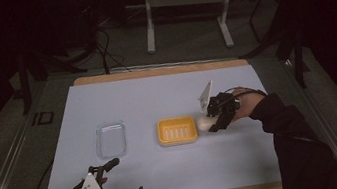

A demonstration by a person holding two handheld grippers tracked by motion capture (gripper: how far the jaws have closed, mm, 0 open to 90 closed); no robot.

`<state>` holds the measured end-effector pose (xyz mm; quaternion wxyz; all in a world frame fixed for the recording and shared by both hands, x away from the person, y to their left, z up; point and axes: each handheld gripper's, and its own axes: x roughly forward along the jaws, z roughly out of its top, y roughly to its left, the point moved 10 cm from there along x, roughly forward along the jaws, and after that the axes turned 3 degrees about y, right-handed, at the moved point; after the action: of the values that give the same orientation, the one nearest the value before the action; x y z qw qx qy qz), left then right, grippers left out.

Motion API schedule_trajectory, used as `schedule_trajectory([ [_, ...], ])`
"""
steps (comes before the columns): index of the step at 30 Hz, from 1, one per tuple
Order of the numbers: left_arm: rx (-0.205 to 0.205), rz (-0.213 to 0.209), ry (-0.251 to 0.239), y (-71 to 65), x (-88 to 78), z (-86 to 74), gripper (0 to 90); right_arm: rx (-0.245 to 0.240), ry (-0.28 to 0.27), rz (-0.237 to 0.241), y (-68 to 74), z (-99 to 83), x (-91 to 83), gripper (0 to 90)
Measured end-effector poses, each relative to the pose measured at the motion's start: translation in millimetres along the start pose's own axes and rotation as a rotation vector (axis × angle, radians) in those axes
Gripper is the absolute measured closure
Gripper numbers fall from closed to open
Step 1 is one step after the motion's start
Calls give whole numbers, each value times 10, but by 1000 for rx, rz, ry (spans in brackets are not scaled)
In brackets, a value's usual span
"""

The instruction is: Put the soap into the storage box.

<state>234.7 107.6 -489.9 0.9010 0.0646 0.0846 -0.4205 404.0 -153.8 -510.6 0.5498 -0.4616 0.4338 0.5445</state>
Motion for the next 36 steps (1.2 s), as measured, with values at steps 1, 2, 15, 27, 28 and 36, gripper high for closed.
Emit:
schedule_trajectory([
  [1,1,0,2,3,0,-2,3,-1,-2,5,4,19,-6,499],
  [2,2,1,3,4,0,-4,3,-3,-5,5,0,39,-8,499],
  [15,1,2,2,6,-4,-4,3,-45,-16,-6,-39,298,-62,499],
  [27,0,2,0,10,-13,-1,3,-96,-52,1,-39,566,-36,499],
  [28,0,3,0,9,-15,-1,3,-103,-58,1,-42,588,-36,500],
  [36,3,6,0,12,-24,-1,3,-119,-68,-3,-87,708,-35,499],
])
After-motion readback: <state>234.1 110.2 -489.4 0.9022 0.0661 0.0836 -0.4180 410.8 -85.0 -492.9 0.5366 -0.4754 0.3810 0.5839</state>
